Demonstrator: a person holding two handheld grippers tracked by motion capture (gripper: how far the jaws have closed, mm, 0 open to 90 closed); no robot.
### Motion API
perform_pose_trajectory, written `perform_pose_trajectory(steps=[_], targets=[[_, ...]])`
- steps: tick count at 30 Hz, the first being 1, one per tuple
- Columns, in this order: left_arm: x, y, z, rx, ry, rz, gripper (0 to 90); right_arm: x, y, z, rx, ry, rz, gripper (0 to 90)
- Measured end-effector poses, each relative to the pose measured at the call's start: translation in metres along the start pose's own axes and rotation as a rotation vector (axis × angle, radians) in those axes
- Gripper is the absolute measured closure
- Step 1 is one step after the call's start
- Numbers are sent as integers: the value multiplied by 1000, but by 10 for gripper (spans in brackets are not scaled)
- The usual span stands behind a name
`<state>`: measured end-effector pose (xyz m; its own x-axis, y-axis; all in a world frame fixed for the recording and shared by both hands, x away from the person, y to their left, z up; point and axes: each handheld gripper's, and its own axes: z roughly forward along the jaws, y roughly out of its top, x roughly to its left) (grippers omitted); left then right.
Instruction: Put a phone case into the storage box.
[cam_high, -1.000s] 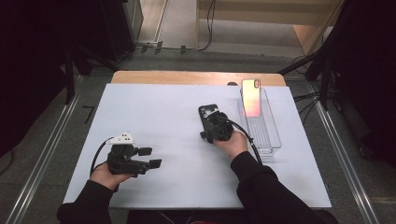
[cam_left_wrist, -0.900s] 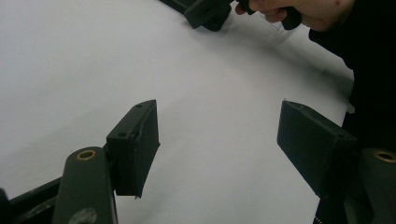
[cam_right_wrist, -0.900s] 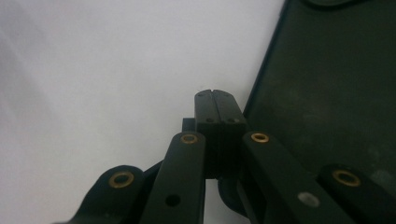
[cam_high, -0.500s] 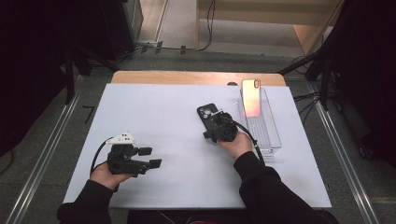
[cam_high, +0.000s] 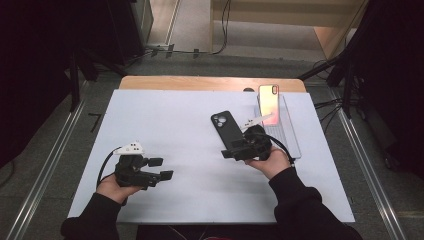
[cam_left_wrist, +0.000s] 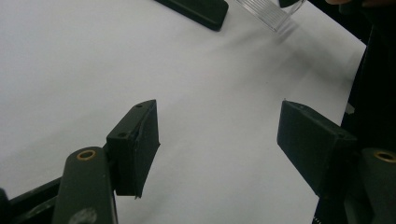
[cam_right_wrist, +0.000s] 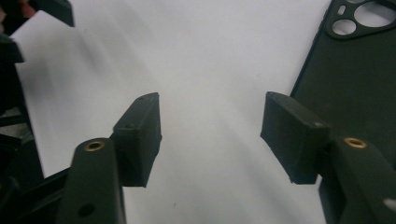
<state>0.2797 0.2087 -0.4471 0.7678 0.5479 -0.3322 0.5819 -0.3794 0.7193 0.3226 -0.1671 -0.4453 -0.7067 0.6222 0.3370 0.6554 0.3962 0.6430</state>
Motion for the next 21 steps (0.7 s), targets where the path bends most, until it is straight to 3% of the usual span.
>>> perform_pose_trajectory(steps=[11,15,21], targets=[[-1,0,0,-4,-3,0,299,2,-35,-38,-48,43,-18,272],[-1,0,1,-7,-5,4,299,-1,-48,-48,-57,61,-3,271],[-2,0,1,-9,-15,1,300,-2,-66,-57,-66,51,6,237]])
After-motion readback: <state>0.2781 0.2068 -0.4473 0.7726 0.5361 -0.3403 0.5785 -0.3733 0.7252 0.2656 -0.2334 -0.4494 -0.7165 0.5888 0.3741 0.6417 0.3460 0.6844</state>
